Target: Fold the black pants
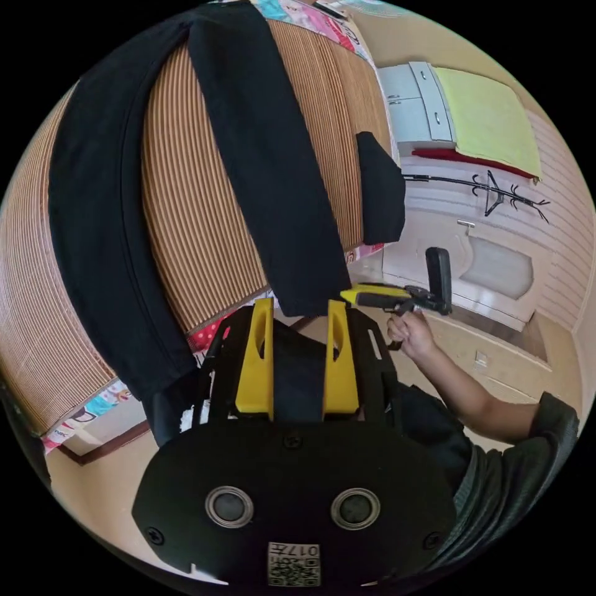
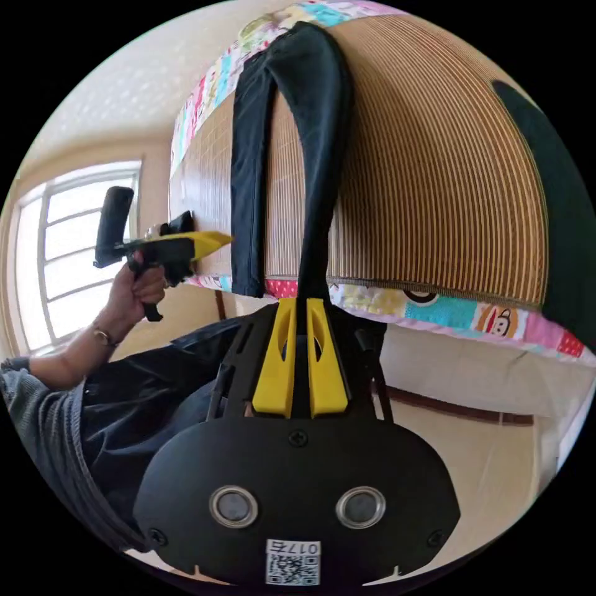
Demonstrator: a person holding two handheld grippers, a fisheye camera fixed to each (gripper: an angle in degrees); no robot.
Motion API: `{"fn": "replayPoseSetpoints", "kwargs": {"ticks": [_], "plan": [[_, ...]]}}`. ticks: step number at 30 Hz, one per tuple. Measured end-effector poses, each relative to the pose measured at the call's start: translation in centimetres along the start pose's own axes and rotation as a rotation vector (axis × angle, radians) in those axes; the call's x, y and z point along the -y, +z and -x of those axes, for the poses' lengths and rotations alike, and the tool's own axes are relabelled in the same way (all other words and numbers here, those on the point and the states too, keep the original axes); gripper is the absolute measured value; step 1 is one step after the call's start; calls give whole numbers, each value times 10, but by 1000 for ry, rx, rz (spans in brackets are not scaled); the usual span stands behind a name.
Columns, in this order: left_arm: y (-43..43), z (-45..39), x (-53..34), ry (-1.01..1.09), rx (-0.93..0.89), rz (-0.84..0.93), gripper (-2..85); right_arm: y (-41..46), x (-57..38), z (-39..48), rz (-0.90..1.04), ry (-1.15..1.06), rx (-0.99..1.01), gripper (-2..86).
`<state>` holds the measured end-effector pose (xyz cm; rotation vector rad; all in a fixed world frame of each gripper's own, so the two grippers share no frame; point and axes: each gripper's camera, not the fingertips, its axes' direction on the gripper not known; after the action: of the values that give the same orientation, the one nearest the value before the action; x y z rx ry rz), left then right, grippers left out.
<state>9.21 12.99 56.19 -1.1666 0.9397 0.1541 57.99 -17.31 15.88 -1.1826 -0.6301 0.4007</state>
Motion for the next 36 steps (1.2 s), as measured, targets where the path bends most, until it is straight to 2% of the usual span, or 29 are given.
{"fn": "replayPoseSetpoints", "kwargs": {"ticks": [2,5,8,11,13,16,19,21,22,26,29,33,36], "plan": [[8,-23,5,27,57,-37,138,-1,2,64,6,-165,-217,29],[38,-50,10,107,209,2,174,4,-7,135,-37,-410,-402,29],[72,-52,6,125,213,118,166,5,-11,172,-8,-556,-390,31],[81,-50,-16,144,305,122,77,1,-9,177,114,-724,-315,36],[81,-47,-31,162,297,110,46,-10,2,163,188,-776,-209,42],[67,-33,-49,112,214,59,37,-31,55,118,299,-704,-96,39],[51,-17,-61,51,124,14,34,-56,146,69,343,-580,-220,52],[38,-8,-71,30,65,-18,34,-76,209,45,290,-460,-250,73],[35,-6,-73,27,53,-26,33,-90,250,31,226,-368,-194,82],[8,12,-88,4,-59,-85,33,-116,357,-16,-3,-33,184,109],[-8,27,-98,-30,-108,-115,34,-116,397,-24,-108,127,242,118],[-31,50,-109,-86,-214,-167,33,-117,421,-15,-235,216,257,122],[-48,66,-114,-108,-281,-194,31,-118,430,-9,-346,265,362,120]]}}
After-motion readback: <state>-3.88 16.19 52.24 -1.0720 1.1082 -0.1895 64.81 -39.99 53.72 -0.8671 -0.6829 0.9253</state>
